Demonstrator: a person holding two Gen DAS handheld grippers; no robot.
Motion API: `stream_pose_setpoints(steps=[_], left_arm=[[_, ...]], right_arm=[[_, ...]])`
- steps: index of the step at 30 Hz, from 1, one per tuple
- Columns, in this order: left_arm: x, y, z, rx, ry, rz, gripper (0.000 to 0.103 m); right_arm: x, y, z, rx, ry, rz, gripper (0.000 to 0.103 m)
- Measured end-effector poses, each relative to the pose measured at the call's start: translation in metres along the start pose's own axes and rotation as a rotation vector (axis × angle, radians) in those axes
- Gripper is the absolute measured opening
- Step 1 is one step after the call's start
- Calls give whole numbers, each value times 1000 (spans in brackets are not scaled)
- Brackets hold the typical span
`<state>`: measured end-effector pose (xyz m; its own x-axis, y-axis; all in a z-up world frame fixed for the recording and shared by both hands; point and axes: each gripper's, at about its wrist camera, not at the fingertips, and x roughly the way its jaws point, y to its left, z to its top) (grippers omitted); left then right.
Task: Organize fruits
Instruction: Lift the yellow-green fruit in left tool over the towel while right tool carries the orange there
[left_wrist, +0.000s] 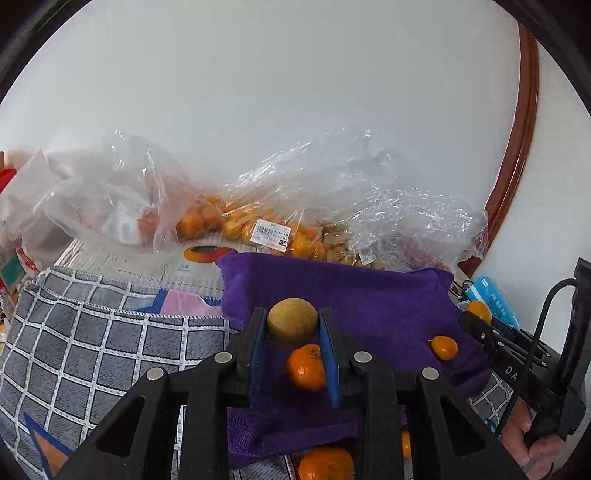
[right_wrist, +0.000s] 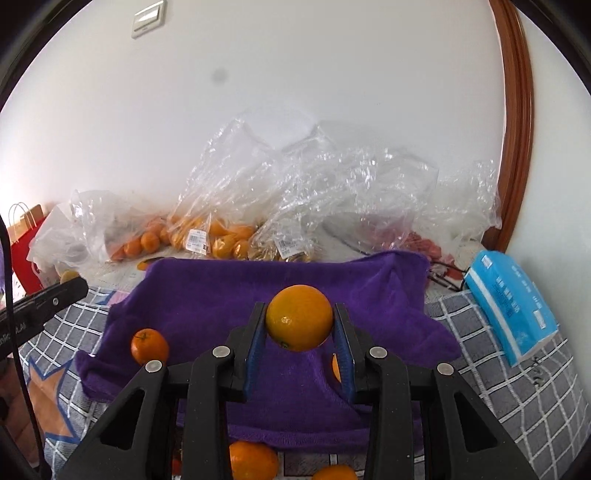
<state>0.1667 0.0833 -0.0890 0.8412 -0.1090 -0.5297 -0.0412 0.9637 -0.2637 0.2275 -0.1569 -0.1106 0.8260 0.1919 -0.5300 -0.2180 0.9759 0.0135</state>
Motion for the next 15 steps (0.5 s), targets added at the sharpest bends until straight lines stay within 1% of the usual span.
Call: stream_pose_setpoints(steps=[2, 4, 7, 9, 12, 15], left_arm=[[2, 2, -2, -8, -10, -3, 26], [2, 4, -3, -11, -22, -7, 26], [7, 6, -5, -26, -2, -27, 26], [9, 6, -7, -24, -2, -25, 26], [10, 6, -8, -20, -10, -16, 26], [12, 9, -8, -40, -2, -30, 26]], right_arm=[[7, -4, -6, 6, 16, 5, 35], [8, -6, -8, -7, 17, -9, 35], [7, -11, -8, -13, 4, -28, 35], [6, -16, -8, -5, 2, -34, 35], [10, -23, -9, 17, 16, -34, 35], [14, -26, -11, 31, 33, -34, 35]])
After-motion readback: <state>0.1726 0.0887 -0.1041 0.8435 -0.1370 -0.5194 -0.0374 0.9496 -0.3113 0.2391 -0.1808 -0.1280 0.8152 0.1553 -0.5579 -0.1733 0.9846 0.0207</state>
